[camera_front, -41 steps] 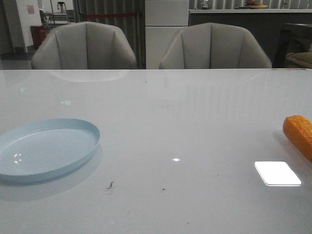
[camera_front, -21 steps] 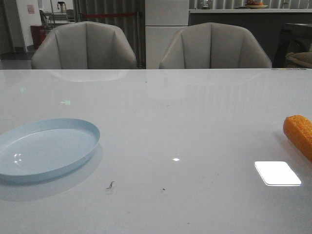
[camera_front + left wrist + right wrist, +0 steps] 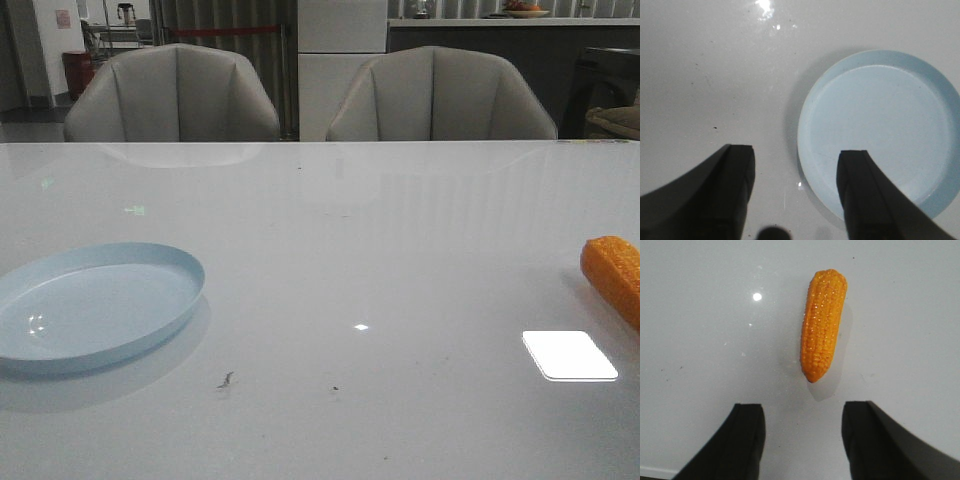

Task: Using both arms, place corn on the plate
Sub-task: 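Grasp the rim of the pale blue plate with the left gripper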

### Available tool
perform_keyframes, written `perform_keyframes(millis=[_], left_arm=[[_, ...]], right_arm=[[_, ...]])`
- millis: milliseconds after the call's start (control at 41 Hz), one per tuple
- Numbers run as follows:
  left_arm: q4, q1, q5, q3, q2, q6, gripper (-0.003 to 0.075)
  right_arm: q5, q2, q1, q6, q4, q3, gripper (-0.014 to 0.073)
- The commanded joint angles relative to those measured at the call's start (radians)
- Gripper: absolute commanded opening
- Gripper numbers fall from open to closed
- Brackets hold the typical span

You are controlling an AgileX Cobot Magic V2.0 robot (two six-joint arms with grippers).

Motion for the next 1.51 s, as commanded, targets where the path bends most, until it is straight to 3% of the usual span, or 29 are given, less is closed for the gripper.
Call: perform_keyframes(millis=[0,171,463,1218,1316,1437,1462,1486], left_arm=[[-0.019,-0.002,0.038,-0.103,0.072,-0.010,0.0435],[-0.017,-0.002,0.105,-0.194,0.217,-0.008,0.0435],[-0.017,-0.002,0.089,-0.217,0.328,-0.008,0.0435],[-0.017,-0.002,0.088,-0.217,0.450,-0.008,0.0431],[-0.017,-0.002,0.091,-0.217,0.450,-0.008,0.0346],[-0.017,-0.002,0.102,-0.217,0.450,-0.008,0.0095],[-0.017,-0.002,0.102,-0.217,0.450,-0.007,0.0072],[-0.017,-0.002,0.102,-0.217,0.450,-0.007,0.0099]], right_arm=[[-0.049,-0.003,0.001,0.000,0.012,-0.039,0.0457],[-0.049,-0.003,0.001,0.000,0.012,-0.039,0.0457],[-0.049,-0.003,0.001,0.000,0.012,-0.039,0.0457],[-0.050,-0.003,0.001,0.000,0.012,-0.039,0.0457],[-0.050,-0.003,0.001,0.000,0.012,-0.039,0.0457],[-0.050,-0.003,0.001,0.000,0.012,-0.039,0.0457],[-0.050,-0.003,0.001,0.000,0.012,-0.039,0.0457],[-0.050,-0.003,0.001,0.000,0.012,-0.039,0.0457]])
